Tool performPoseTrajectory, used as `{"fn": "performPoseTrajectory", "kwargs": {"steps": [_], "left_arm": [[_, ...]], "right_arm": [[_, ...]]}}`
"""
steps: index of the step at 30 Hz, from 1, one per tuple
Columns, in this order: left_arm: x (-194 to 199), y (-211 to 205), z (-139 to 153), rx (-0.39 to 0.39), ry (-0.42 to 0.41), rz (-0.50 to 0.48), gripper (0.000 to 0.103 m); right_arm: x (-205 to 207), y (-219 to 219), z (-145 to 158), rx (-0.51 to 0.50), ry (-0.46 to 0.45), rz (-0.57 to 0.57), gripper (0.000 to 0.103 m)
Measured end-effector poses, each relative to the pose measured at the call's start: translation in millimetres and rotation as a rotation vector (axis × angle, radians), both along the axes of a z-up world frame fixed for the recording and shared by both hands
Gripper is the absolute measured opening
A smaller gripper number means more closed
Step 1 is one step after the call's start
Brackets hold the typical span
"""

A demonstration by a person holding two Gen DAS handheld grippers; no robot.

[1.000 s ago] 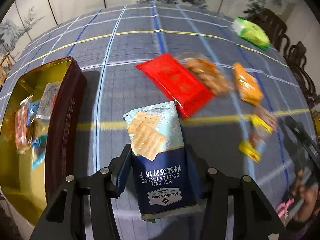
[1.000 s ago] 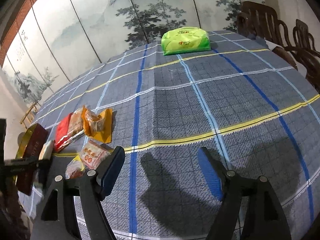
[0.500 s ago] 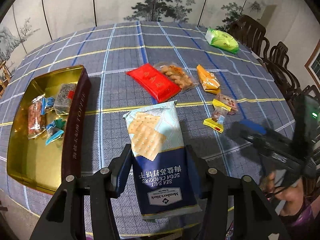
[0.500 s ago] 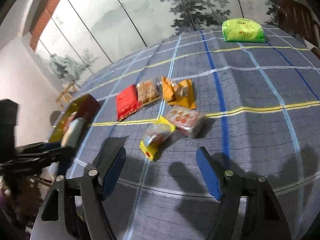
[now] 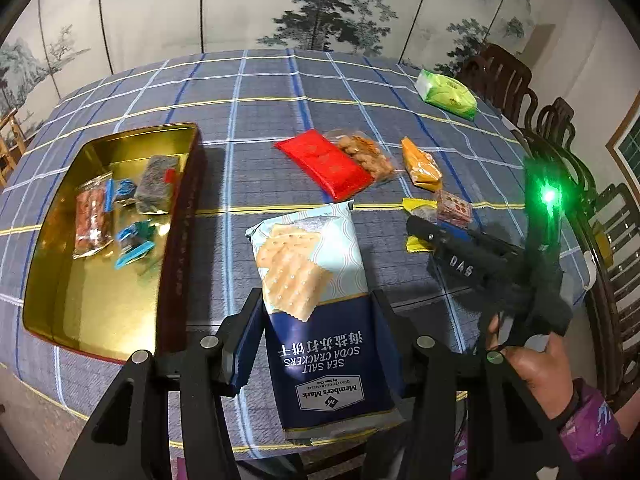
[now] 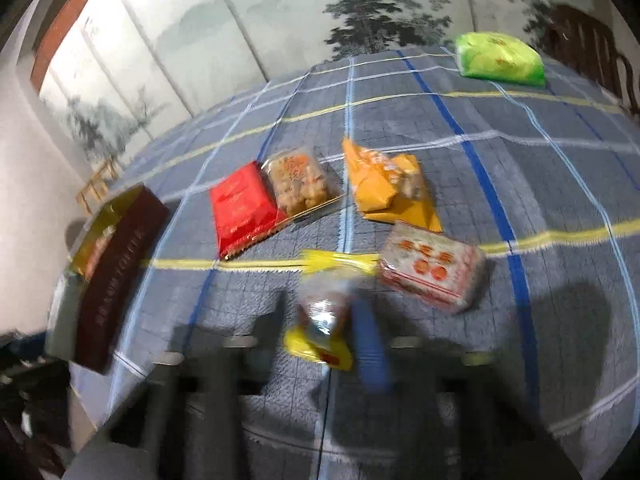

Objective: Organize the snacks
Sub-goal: 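Grasp the yellow candy packet with the right gripper while the left lifts the soda crackers box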

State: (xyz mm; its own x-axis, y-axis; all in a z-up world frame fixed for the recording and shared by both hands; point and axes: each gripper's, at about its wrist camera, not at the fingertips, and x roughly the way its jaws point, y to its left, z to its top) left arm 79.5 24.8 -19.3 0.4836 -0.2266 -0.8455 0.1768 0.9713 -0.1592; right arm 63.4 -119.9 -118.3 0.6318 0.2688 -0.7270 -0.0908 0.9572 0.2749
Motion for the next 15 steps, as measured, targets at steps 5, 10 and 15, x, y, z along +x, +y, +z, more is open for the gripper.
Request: {"fn": "performPoseTrajectory", "kwargs": {"steps": [5, 10, 15], "left_arm": [[-7.0, 21.0, 7.2, -0.034, -0.013, 0.034, 0.048], [-14.3, 50.9, 20.0, -0.044, -0.042, 0.092, 0.048], [-18.6, 95.7, 30.8, -0.027, -0.067, 0.179, 0.048]], "right_arm": [[-0.1, 27.3, 2.8, -0.105, -0.023, 0.130, 0.025], [5.7, 41.0, 5.4, -0.129, -0.046, 0.162, 0.025], [15.7, 55.1, 1.7, -0.145, -0.055, 0.172, 0.025]]}}
